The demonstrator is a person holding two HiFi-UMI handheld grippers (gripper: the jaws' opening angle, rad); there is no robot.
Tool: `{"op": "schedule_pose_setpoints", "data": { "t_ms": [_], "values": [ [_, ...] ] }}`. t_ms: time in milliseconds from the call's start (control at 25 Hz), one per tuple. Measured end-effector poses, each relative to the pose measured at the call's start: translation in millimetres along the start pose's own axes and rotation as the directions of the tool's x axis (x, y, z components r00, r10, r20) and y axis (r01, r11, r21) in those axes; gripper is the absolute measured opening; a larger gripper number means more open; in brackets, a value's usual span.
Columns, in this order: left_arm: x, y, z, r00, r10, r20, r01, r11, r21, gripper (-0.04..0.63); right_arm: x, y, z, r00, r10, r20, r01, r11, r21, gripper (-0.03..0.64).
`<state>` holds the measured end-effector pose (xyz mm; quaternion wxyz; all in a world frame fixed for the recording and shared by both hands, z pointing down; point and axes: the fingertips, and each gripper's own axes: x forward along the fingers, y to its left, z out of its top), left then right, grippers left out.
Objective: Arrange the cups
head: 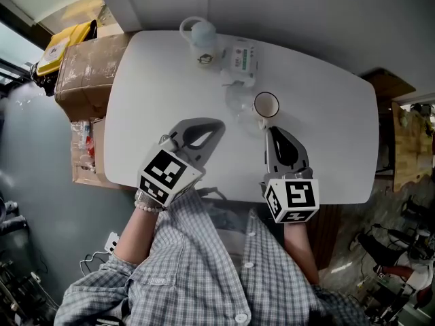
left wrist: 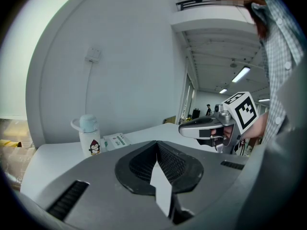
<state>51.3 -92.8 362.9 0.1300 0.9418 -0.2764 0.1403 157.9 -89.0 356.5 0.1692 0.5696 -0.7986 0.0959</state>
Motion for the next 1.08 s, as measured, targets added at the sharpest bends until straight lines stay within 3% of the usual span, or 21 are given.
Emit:
{"op": "schedule_pose_setpoints", "data": {
  "t_ms": [1080],
  "values": [
    [0.1,-1.7,-6.3,1.0,-0.007,-0.018,0.007,1.0,-0.001,0.011,-0.3,2.1,-2.3,1.0,0.009,-0.007,-0.009,1.0,-0.003,0.035]
  ]
}}
